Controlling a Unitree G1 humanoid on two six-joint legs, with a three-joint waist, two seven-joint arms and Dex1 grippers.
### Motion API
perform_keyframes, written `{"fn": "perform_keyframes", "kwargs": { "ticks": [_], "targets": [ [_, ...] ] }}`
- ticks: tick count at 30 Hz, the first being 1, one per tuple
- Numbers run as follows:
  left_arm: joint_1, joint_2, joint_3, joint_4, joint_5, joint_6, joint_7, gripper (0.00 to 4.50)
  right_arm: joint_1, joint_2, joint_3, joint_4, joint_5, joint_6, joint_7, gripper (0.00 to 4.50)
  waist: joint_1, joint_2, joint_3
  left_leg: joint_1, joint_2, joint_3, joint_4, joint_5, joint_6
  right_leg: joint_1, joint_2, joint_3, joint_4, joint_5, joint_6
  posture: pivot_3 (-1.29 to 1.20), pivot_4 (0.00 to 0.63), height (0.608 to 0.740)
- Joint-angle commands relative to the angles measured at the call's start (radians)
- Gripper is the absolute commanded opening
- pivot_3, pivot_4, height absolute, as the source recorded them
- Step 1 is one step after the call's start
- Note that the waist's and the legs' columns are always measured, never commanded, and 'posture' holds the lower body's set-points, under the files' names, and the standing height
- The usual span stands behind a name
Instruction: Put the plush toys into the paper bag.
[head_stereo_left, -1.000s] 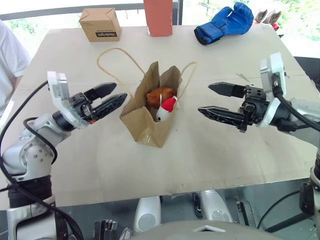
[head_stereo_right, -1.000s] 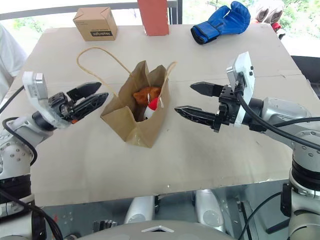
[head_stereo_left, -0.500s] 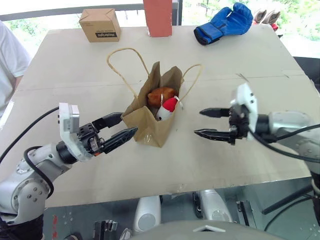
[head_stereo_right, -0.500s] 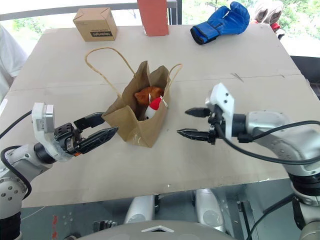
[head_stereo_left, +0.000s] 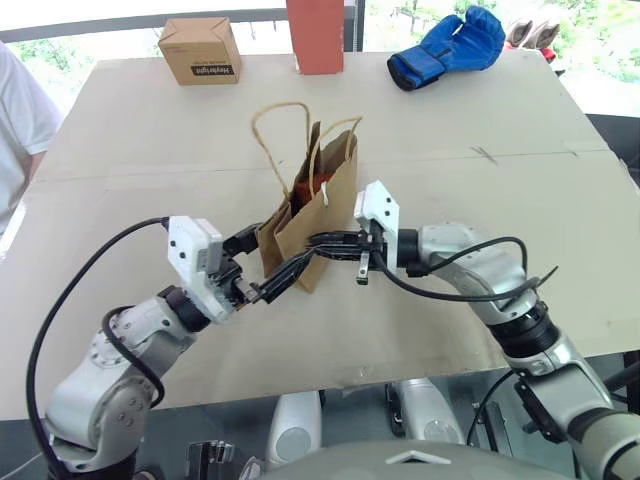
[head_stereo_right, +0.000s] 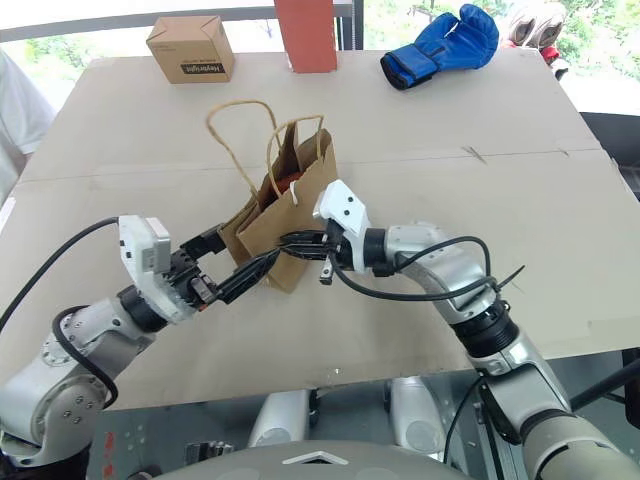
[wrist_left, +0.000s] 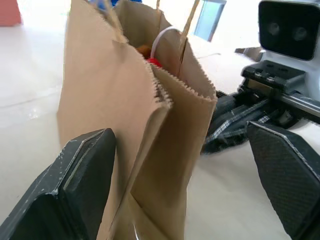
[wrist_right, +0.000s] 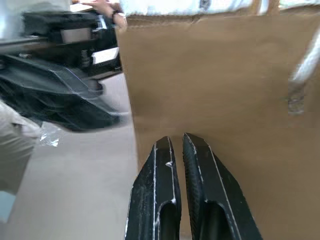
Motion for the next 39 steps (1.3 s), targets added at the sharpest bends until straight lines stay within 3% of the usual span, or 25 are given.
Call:
{"fn": "perform_keyframes", "kwargs": {
  "ticks": [1, 3, 9, 10, 13, 14, 16, 19, 23, 26, 30, 32, 35, 38, 39],
  "targets": [
    [-0.055, -0.06, -0.059, -0.016, 0.115, -0.051, 0.122, 4.5, -0.025, 0.036, -0.004, 0.064, -0.043, -0.072, 0.03, 0.11, 0.002, 0.0, 0.0, 0.0, 0.0, 0.0, 0.0, 0.0, 0.0, 0.0, 0.0, 0.0, 0.0, 0.0, 0.0, 0.0, 0.15, 0.74],
    [-0.067, -0.087, -0.093, -0.002, 0.154, -0.052, 0.151, 4.5, -0.019, 0.044, -0.01, 0.072, -0.057, -0.084, 0.039, 0.11, 0.002, 0.0, 0.0, 0.0, 0.0, 0.0, 0.0, 0.0, 0.0, 0.0, 0.0, 0.0, 0.0, 0.001, 0.002, 0.0, 0.15, 0.74],
    [-0.087, -0.158, -0.126, 0.044, 0.203, -0.119, 0.161, 1.88, 0.03, 0.015, -0.041, -0.013, -0.063, -0.093, 0.057, 0.0, 0.001, 0.0, 0.0, -0.001, 0.0, -0.001, 0.0, 0.0, 0.0, 0.0, 0.0, 0.0, 0.0, 0.002, 0.003, 0.0, 0.15, 0.74],
    [-0.093, -0.151, -0.119, 0.061, 0.194, -0.133, 0.132, 1.27, 0.053, -0.012, -0.059, -0.059, -0.076, -0.118, 0.051, 0.0, 0.0, 0.0, 0.0, -0.001, 0.0, -0.001, 0.0, 0.0, 0.0, 0.0, 0.0, 0.0, 0.0, 0.002, 0.003, 0.0, 0.15, 0.74],
    [-0.118, -0.106, -0.094, 0.111, 0.164, -0.177, 0.023, 0.02, 0.121, -0.089, -0.132, -0.191, -0.018, -0.078, 0.062, 0.0, 0.008, 0.0, 0.0, -0.001, 0.0, -0.001, 0.0, 0.0, 0.0, 0.0, 0.0, 0.0, 0.0, 0.002, 0.003, 0.0, 0.15, 0.74],
    [-0.13, -0.085, -0.085, 0.133, 0.153, -0.197, -0.023, 0.0, 0.144, -0.115, -0.159, -0.234, 0.007, -0.056, 0.064, 0.51, 0.009, 0.0, 0.0, -0.001, -0.001, -0.001, 0.0, 0.0, 0.0, 0.0, 0.0, 0.0, 0.0, 0.002, 0.003, 0.0, 0.15, 0.74],
    [-0.186, -0.003, -0.063, 0.221, 0.129, -0.25, -0.184, 0.0, 0.219, -0.194, -0.234, -0.333, 0.031, -0.039, 0.059, 1.07, 0.014, 0.0, 0.0, 0.0, 0.0, 0.0, 0.001, 0.0, 0.0, 0.0, 0.0, 0.0, 0.0, 0.001, 0.002, 0.0, 0.15, 0.74],
    [-0.299, 0.113, -0.055, 0.398, 0.111, -0.345, -0.438, 0.0, 0.311, -0.283, -0.356, -0.438, 0.068, -0.009, 0.031, 2.49, 0.023, 0.001, 0.001, -0.001, 0.0, -0.002, 0.001, 0.0, 0.0, 0.0, 0.0, -0.002, 0.0, -0.001, -0.001, 0.0, 0.15, 0.74],
    [-0.492, 0.168, -0.083, 0.68, 0.124, -0.439, -0.665, 0.0, 0.399, -0.366, -0.474, -0.517, 0.085, 0.01, -0.001, 4.25, 0.019, 0.001, 0.001, -0.001, -0.001, 0.001, 0.001, 0.0, 0.0, 0.0, -0.001, 0.0, -0.002, -0.001, -0.001, 0.0, 0.15, 0.74],
    [-0.66, 0.16, -0.156, 0.93, 0.182, -0.544, -0.856, 0.0, 0.468, -0.403, -0.555, -0.566, 0.085, 0.012, -0.035, 4.4, 0.022, 0.001, 0.0, -0.001, -0.001, 0.001, 0.001, 0.0, 0.0, 0.0, 0.0, 0.0, -0.002, 0.0, 0.0, 0.0, 0.15, 0.74],
    [-0.82, 0.108, -0.225, 1.197, 0.261, -0.679, -0.995, 0.0, 0.52, -0.432, -0.589, -0.605, 0.072, 0.023, -0.075, 4.4, 0.029, 0.001, 0.0, -0.002, -0.001, -0.001, 0.002, 0.0, 0.0, 0.001, 0.0, -0.002, -0.001, 0.001, 0.002, 0.0, 0.15, 0.74],
    [-0.837, 0.108, -0.252, 1.252, 0.276, -0.7, -1.083, 0.58, 0.521, -0.438, -0.593, -0.606, 0.077, 0.02, -0.085, 4.5, 0.012, 0.001, 0.0, -0.002, -0.001, 0.001, 0.002, 0.0, 0.0, 0.001, 0.0, 0.0, -0.002, 0.001, 0.003, 0.0, 0.15, 0.74],
    [-0.843, 0.092, -0.225, 1.247, 0.268, -0.694, -1.045, 1.74, 0.526, -0.445, -0.594, -0.599, 0.079, 0.009, -0.082, 4.5, 0.007, 0.001, 0.0, -0.002, -0.001, -0.001, 0.001, 0.0, 0.001, 0.0, 0.001, 0.0, 0.0, 0.001, 0.003, 0.0, 0.15, 0.74],
    [-0.77, 0.13, -0.179, 1.088, 0.233, -0.55, -0.933, 2.91, 0.535, -0.459, -0.595, -0.579, 0.074, -0.01, -0.063, 4.5, 0.004, 0.001, 0.0, -0.002, 0.0, -0.003, 0.001, 0.0, 0.001, 0.001, 0.002, -0.001, 0.0, 0.001, 0.003, 0.0, 0.15, 0.74],
    [-0.726, 0.149, -0.16, 1.016, 0.214, -0.484, -0.896, 3.55, 0.537, -0.464, -0.603, -0.571, 0.077, -0.015, -0.057, 4.5, 0.003, 0.001, 0.0, -0.002, 0.0, -0.002, 0.001, 0.0, 0.001, 0.001, 0.002, -0.001, 0.0, 0.001, 0.003, 0.0, 0.15, 0.74]
  ]
}}
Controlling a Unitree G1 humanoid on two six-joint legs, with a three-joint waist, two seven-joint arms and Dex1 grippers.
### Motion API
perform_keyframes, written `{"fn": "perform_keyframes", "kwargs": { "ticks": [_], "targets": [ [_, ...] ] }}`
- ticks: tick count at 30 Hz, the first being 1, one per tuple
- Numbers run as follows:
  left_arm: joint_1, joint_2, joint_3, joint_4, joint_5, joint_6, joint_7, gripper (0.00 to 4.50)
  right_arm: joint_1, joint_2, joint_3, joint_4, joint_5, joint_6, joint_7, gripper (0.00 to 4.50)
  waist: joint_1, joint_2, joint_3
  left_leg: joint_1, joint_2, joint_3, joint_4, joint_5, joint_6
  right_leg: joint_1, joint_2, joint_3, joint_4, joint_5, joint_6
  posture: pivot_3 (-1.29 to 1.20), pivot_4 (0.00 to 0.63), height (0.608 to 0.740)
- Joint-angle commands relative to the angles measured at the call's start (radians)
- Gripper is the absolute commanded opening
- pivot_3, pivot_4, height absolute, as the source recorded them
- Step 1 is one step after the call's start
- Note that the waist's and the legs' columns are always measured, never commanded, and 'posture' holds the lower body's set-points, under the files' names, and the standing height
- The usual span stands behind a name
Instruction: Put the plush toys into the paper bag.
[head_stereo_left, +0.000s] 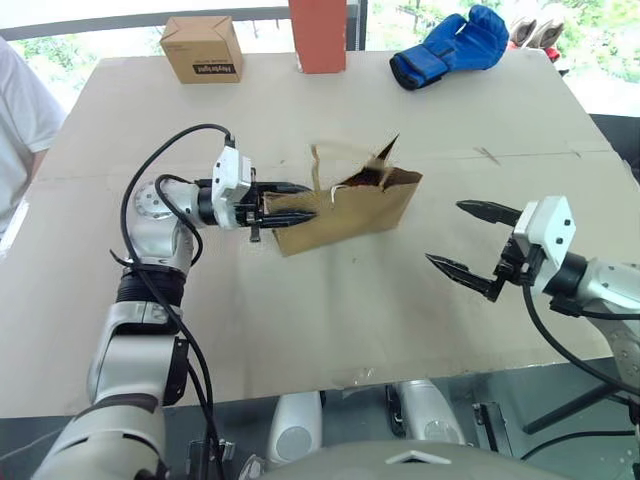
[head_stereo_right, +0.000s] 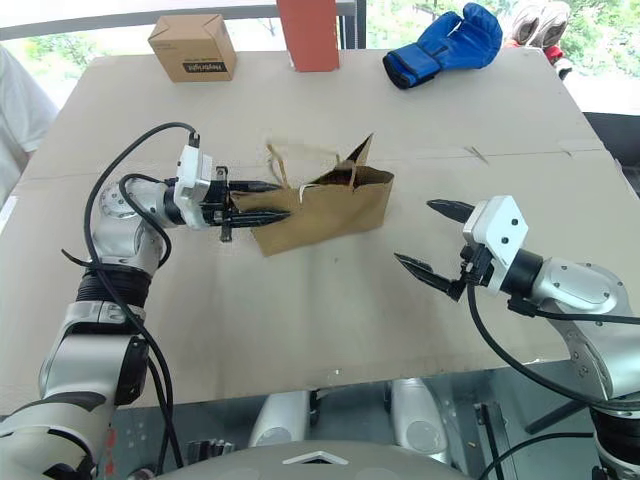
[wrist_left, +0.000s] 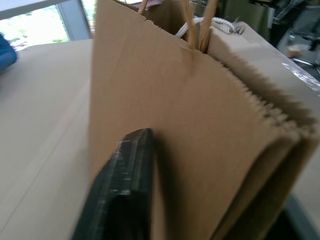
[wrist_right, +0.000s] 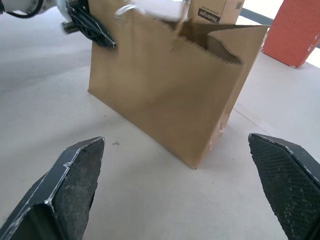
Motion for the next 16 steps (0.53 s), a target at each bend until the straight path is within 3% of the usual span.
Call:
{"fn": "perform_keyframes", "kwargs": {
  "ticks": [1, 2, 7, 11, 16],
  "targets": [
    [0.126, 0.073, 0.088, -0.238, -0.072, 0.189, 0.118, 3.9, 0.006, -0.022, -0.06, 0.008, 0.015, -0.032, 0.022, 4.5, -0.008, 0.0, 0.0, 0.0, 0.0, 0.0, 0.0, 0.0, 0.0, 0.0, 0.0, 0.0, 0.0, 0.0, 0.0, 0.0, 0.15, 0.74],
    [0.196, 0.096, 0.121, -0.332, -0.109, 0.27, 0.161, 4.45, 0.01, -0.027, -0.074, 0.018, 0.023, -0.037, 0.031, 4.5, -0.011, 0.0, 0.0, 0.0, 0.0, 0.0, 0.0, 0.0, 0.0, 0.0, 0.0, 0.0, 0.0, 0.0, 0.0, 0.0, 0.15, 0.74],
    [0.54, 0.135, 0.359, -0.759, -0.317, 0.596, 0.437, 4.45, 0.061, -0.082, -0.168, 0.076, 0.082, -0.03, 0.115, 4.5, -0.007, 0.0, 0.0, 0.002, 0.001, 0.001, -0.002, 0.0, 0.0, 0.0, -0.001, 0.001, 0.0, 0.0, 0.0, 0.0, 0.15, 0.74],
    [0.869, 0.076, 0.555, -1.045, -0.398, 0.712, 0.611, 4.45, 0.107, -0.104, -0.215, 0.169, 0.055, -0.1, 0.183, 4.5, 0.001, 0.0, 0.0, 0.003, 0.001, 0.001, 0.0, 0.0, 0.0, 0.003, -0.002, -0.001, 0.0, -0.002, -0.003, 0.0, 0.15, 0.74],
    [1.024, 0.048, 0.618, -1.155, -0.454, 0.746, 0.692, 4.45, 0.125, -0.116, -0.223, 0.2, 0.048, -0.123, 0.207, 4.5, 0.01, 0.0, 0.0, 0.004, 0.0, 0.004, 0.002, 0.0, 0.0, 0.003, -0.005, 0.0, -0.001, -0.003, -0.004, 0.0, 0.15, 0.74]
  ]
}}
